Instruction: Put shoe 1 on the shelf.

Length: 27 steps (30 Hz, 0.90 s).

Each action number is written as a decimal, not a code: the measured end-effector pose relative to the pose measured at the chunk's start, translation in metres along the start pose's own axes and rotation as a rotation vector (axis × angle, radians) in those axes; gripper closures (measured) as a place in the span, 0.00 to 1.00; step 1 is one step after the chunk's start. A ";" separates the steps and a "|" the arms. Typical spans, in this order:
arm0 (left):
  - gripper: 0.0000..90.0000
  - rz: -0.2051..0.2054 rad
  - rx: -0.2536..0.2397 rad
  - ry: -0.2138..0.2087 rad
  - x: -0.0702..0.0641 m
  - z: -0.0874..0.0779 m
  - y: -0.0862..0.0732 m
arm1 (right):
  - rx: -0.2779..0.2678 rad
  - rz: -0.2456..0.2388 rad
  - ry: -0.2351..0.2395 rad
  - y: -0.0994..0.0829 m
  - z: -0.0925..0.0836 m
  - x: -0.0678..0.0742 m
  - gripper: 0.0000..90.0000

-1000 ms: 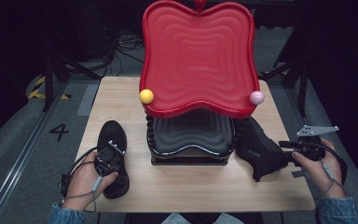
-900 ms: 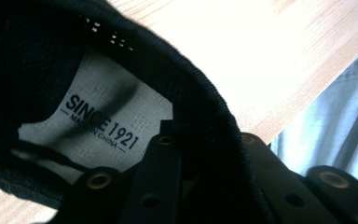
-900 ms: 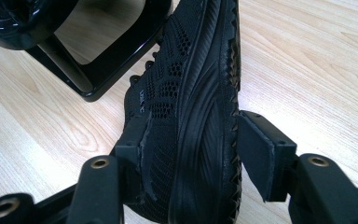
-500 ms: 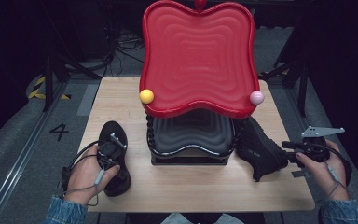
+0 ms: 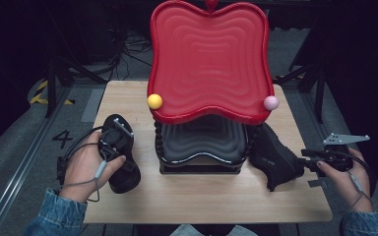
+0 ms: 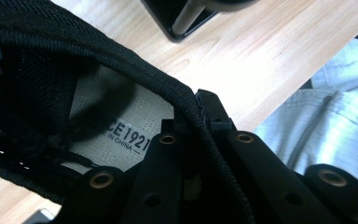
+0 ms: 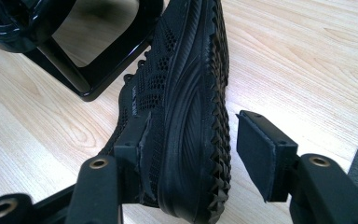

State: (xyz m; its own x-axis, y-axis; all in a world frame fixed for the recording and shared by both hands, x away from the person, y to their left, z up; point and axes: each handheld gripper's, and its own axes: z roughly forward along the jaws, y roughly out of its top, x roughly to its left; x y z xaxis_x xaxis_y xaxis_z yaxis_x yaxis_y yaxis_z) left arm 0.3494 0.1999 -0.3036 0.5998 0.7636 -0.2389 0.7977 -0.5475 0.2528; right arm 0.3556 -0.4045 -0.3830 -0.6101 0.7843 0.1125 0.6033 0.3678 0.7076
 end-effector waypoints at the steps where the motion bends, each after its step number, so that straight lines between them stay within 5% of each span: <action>1: 0.98 0.006 0.001 0.002 -0.001 -0.004 0.002 | 0.000 0.001 0.000 0.000 0.000 0.000 0.52; 15: 0.98 0.067 -0.034 0.040 -0.024 -0.055 0.025 | 0.005 0.004 0.003 -0.001 -0.003 -0.002 0.51; 27: 0.98 0.145 -0.080 0.113 -0.041 -0.096 0.035 | 0.016 0.009 -0.002 -0.003 -0.003 -0.003 0.50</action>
State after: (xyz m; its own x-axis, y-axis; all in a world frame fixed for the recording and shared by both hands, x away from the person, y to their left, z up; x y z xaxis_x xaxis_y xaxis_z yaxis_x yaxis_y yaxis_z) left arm 0.3470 0.1823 -0.1953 0.6938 0.7147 -0.0887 0.6932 -0.6293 0.3515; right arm 0.3540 -0.4095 -0.3838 -0.6036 0.7885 0.1180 0.6170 0.3682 0.6955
